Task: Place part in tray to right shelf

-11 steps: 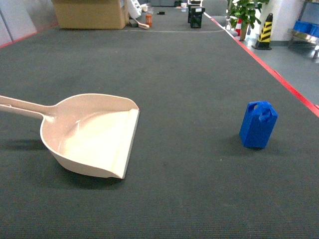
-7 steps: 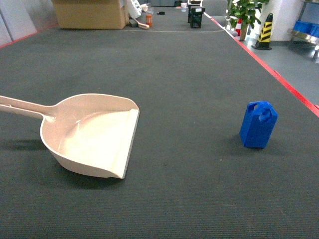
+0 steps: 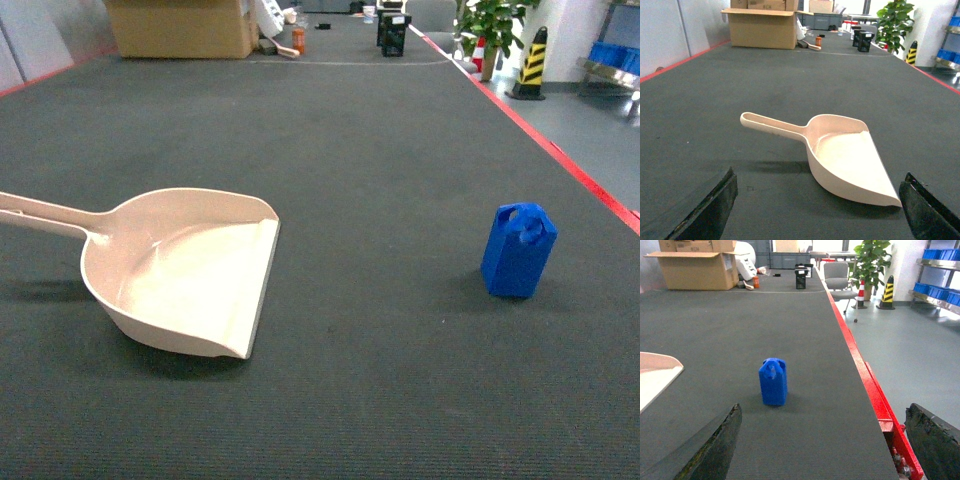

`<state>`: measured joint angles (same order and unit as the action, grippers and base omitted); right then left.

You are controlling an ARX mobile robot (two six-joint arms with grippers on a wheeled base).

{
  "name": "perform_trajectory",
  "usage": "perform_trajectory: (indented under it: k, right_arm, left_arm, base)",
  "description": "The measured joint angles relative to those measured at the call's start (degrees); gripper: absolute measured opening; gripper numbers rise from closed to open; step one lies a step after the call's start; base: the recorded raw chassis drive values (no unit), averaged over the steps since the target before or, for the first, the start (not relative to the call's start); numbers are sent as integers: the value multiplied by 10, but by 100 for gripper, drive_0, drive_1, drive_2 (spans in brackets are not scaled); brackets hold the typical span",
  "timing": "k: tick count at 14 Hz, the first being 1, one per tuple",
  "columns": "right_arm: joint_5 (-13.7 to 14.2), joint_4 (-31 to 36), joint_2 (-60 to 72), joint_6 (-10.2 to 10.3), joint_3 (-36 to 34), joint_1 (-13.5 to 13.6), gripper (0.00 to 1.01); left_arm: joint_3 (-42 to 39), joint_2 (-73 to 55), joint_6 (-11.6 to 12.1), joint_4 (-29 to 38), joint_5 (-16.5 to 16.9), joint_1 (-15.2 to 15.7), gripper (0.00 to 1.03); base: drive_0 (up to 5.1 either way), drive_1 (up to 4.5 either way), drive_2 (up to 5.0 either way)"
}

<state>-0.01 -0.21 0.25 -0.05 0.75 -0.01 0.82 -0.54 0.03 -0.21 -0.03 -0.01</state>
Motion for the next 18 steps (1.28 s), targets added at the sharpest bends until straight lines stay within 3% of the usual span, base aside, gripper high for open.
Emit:
perform_trajectory:
  k: [18]
  right_arm:
    - [0, 0, 0, 0, 0, 0, 98]
  left_arm:
    - [0, 0, 0, 0, 0, 0, 98]
  base:
    - [0, 0, 0]
